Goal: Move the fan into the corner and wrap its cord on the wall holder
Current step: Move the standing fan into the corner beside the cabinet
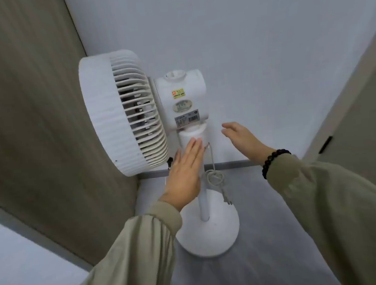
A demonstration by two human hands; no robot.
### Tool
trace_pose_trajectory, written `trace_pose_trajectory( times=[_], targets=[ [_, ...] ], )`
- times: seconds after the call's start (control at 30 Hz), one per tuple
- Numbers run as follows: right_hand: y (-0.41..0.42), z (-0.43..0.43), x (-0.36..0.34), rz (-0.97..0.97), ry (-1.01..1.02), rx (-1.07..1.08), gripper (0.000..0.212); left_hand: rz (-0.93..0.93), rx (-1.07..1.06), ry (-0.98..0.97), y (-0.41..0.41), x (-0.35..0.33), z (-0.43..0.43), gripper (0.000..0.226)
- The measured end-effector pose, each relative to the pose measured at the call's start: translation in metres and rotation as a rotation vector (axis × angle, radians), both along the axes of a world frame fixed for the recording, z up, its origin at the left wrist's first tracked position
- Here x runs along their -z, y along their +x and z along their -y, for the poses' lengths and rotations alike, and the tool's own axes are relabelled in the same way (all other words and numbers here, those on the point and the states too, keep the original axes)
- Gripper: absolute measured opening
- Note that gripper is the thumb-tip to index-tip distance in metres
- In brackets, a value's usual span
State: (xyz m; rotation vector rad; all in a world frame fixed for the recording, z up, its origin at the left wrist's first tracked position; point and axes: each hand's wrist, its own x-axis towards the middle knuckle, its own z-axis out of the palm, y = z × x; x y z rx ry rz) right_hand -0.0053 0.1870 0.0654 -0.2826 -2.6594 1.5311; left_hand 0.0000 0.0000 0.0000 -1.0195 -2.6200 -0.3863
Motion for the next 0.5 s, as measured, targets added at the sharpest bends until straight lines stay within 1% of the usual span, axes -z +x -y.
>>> trace_pose_trajectory(
  times=[0.03,0.07,0.1,0.17,0.2,0.23,0.27,0.3,0.37,0.43,0.5],
  targets=[
    [-0.004,0.002,0.002,-0.001,-0.030,-0.002,0.045,-0.026,-0.002,0.038,-0.002,0.002,0.000,0.081],
    [-0.007,0.003,0.002,0.016,-0.064,-0.008,0.047,-0.039,0.004,0.131,-0.005,0.003,0.001,0.079],
    [-0.011,0.006,0.004,0.046,-0.119,-0.028,0.051,-0.077,-0.005,0.200,-0.007,0.010,0.002,0.072],
    [-0.017,0.014,0.005,0.091,-0.231,-0.103,0.066,-0.038,-0.058,0.318,-0.010,0.023,0.004,0.053],
    [-0.021,0.016,0.007,0.100,-0.290,-0.128,0.075,0.057,-0.104,0.369,-0.014,0.030,0.003,0.046],
    [-0.025,0.017,0.010,0.096,-0.357,-0.164,0.082,0.179,-0.156,0.436,-0.019,0.039,0.002,0.044],
    [-0.029,0.018,0.012,0.075,-0.409,-0.187,0.084,0.326,-0.213,0.518,-0.024,0.043,-0.001,0.047],
    [-0.031,0.021,0.012,0.051,-0.431,-0.206,0.081,0.501,-0.254,0.600,-0.029,0.046,-0.005,0.053],
    [-0.035,0.027,0.015,0.027,-0.411,-0.228,0.077,0.785,-0.243,0.735,-0.040,0.050,-0.017,0.060],
    [-0.039,0.031,0.018,0.020,-0.372,-0.217,0.076,0.949,-0.164,0.838,-0.048,0.051,-0.026,0.055],
    [-0.045,0.032,0.020,-0.003,-0.315,-0.170,0.074,1.016,-0.160,0.849,-0.054,0.053,-0.032,0.050]
  ],
)
